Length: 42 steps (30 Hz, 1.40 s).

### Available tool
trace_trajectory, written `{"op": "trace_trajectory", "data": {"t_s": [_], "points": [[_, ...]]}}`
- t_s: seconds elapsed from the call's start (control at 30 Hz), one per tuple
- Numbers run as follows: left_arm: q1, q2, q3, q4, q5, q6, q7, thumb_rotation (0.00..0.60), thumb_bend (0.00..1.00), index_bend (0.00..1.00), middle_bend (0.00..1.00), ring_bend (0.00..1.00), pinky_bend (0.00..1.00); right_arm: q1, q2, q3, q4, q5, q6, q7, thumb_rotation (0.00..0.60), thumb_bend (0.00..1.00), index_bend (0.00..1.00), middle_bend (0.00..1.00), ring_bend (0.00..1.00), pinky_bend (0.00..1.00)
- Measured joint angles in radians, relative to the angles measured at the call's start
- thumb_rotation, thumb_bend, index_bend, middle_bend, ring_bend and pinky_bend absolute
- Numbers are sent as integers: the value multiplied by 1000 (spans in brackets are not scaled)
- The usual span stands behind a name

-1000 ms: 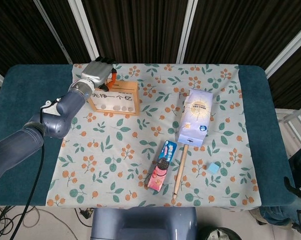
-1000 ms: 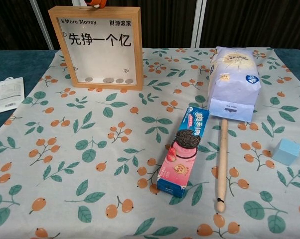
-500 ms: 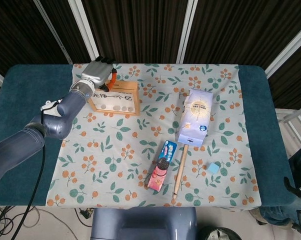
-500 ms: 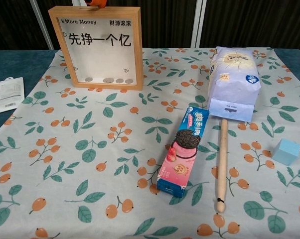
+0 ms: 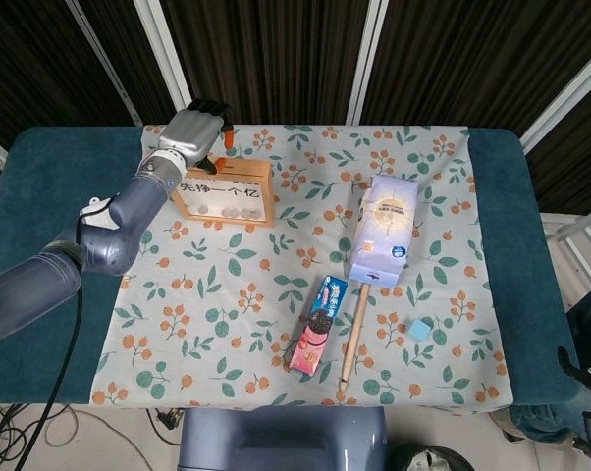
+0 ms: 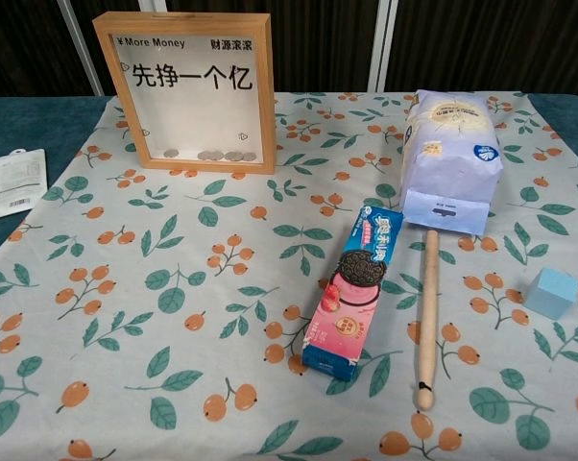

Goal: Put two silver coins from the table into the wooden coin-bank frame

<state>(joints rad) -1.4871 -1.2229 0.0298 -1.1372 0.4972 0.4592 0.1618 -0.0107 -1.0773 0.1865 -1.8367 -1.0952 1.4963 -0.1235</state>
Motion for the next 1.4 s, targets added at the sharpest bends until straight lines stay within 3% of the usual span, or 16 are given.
{"op": "trace_trajectory", "data": {"t_s": [0.2,0.37,0.53,0.73,0.87,1.07,1.4], "points": [[74,111,-38,-212,92,232,-15,600,359,355,39,0,0,0,-2,0,3,-6,2,2,600,369,108,91,51,0],[230,220,-28,-491,201,562,7,600,360,284,28,0,0,1,-3,-3,6,-25,3,10,600,369,107,91,51,0],[490,274,30,-684,374,906,25,600,359,240,23,0,0,3,0,-12,26,-91,8,40,600,369,107,91,51,0],[796,252,126,-727,624,1134,21,600,360,221,16,0,0,2,-6,-31,56,-189,32,65,600,369,107,91,51,0],[924,208,156,-703,690,1194,2,600,360,181,2,0,0,7,-16,-44,93,-267,52,72,600,368,107,91,45,0],[1043,150,189,-671,739,1175,-84,600,359,127,0,0,0,19,-42,-64,187,-406,102,89,600,369,108,91,20,0],[1148,95,184,-595,840,1211,-103,600,357,108,0,0,0,30,-45,-88,207,-453,105,76,600,369,107,88,10,0]]}}
